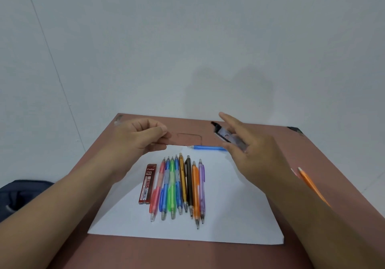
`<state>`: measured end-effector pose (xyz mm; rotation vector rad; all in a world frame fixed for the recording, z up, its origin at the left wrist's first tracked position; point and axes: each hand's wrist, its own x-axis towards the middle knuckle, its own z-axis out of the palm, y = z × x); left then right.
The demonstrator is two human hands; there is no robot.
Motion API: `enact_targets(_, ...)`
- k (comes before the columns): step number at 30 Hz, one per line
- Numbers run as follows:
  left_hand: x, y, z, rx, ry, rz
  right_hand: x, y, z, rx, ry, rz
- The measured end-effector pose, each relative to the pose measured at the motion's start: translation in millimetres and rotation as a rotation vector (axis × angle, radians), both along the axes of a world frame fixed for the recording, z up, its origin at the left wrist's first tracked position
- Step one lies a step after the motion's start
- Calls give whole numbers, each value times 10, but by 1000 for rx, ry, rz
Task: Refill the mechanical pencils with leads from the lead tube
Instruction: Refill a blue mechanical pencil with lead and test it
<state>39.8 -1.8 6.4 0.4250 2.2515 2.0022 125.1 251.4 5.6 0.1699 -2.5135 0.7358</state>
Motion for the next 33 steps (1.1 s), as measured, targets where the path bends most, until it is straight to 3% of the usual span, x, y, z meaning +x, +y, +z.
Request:
enact_targets(3, -12, -8, 1, 40, -12, 25, -26, 6, -6, -369, -99, -4)
enact_targets(5, -21, -16, -7, 44, -17, 30, -46, 3, -10, -460, -109, -19)
enact_targets(10, -20, -27, -29, 5, -2, 13, -56, -15, -11, -479, -118, -47)
enact_targets(24, 10, 16, -32, -42, 6, 8, -21, -48, -25, -268, -177, -9)
enact_targets(33, 42, 13, -14, -48, 8, 10, 0, -60, -9, -277, -234, 37)
